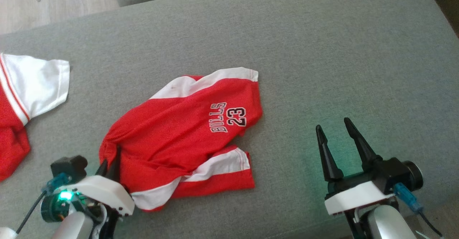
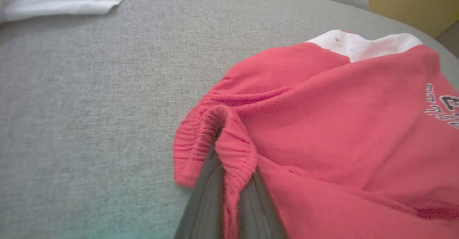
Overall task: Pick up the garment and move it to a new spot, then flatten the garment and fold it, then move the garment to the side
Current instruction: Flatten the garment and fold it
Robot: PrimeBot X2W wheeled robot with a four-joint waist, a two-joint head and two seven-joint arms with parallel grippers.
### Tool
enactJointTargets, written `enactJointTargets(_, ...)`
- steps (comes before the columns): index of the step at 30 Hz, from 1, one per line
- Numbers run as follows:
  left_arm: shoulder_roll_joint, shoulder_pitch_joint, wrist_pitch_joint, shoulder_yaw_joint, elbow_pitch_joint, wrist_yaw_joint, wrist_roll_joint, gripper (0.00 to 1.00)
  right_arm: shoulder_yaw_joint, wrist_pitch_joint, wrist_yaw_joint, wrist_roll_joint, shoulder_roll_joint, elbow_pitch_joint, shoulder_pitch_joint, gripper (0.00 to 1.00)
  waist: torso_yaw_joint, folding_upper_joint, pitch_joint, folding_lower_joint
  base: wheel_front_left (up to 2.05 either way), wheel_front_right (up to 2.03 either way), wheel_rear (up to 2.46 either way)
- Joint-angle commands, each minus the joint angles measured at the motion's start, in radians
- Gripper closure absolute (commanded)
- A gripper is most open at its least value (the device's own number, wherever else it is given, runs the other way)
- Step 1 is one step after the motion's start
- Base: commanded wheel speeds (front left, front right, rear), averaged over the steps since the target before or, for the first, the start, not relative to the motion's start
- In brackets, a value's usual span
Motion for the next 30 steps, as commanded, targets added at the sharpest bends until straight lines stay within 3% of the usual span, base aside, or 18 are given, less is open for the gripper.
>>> enactJointTargets(1,0.029,-0.035,-0.015,0.038,-0.005,0.014,0.016,1.0,0.023,-0.006,0.008,0.01,-0.004,-0.036,-0.025,0.0,-0.007,0.0,0.002,-0.0001,0.0,0.0,0.0)
enactJointTargets(4,0.039,-0.032,-0.03,0.021,0.04,0.04,0.057,1.0,0.016,-0.006,0.008,0.012,-0.004,-0.037,-0.021,0.0,-0.005,0.0,-0.001,-0.0001,0.0,0.0,0.0)
enactJointTargets(5,0.041,-0.03,-0.035,0.015,0.049,0.048,0.069,0.84,0.013,-0.006,0.008,0.013,-0.004,-0.037,-0.019,0.0,-0.002,0.0,-0.004,-0.0001,0.0,0.0,0.0)
enactJointTargets(6,0.04,-0.026,-0.04,0.009,0.052,0.052,0.076,0.58,0.011,-0.006,0.008,0.013,-0.004,-0.036,-0.018,0.0,0.001,0.0,-0.008,-0.0001,0.0,0.0,0.0)
enactJointTargets(7,0.038,-0.02,-0.043,0.004,0.051,0.055,0.08,0.06,0.01,-0.006,0.008,0.014,-0.004,-0.036,-0.018,0.0,0.004,0.0,-0.011,-0.0001,0.0,0.0,0.0)
enactJointTargets(8,0.038,-0.013,-0.044,0.001,0.048,0.056,0.081,0.0,0.009,-0.006,0.008,0.015,-0.004,-0.036,-0.018,0.0,0.008,0.0,-0.016,-0.0001,0.0,0.0,0.0)
enactJointTargets(11,0.043,0.017,-0.052,0.005,0.01,0.071,0.081,0.0,0.006,-0.006,0.008,0.019,-0.004,-0.035,-0.016,0.0,0.019,0.0,-0.032,-0.0001,0.0,0.0,0.0)
enactJointTargets(22,0.151,0.158,0.01,0.031,-0.385,0.202,0.139,0.0,0.016,-0.006,0.008,0.026,-0.004,-0.037,-0.013,0.0,0.03,0.0,-0.048,-0.0001,0.0,0.0,0.0)
enactJointTargets(26,0.132,0.135,0.074,-0.052,-0.541,0.171,0.148,0.0,0.022,-0.006,0.008,0.029,-0.004,-0.041,-0.02,0.0,0.011,0.0,-0.031,-0.0001,0.0,0.0,0.0)
enactJointTargets(30,0.106,0.096,0.133,-0.157,-0.57,0.112,0.16,0.0,0.025,-0.006,0.008,0.03,-0.004,-0.042,-0.028,0.0,-0.008,0.0,-0.015,-0.0001,0.0,0.0,0.0)
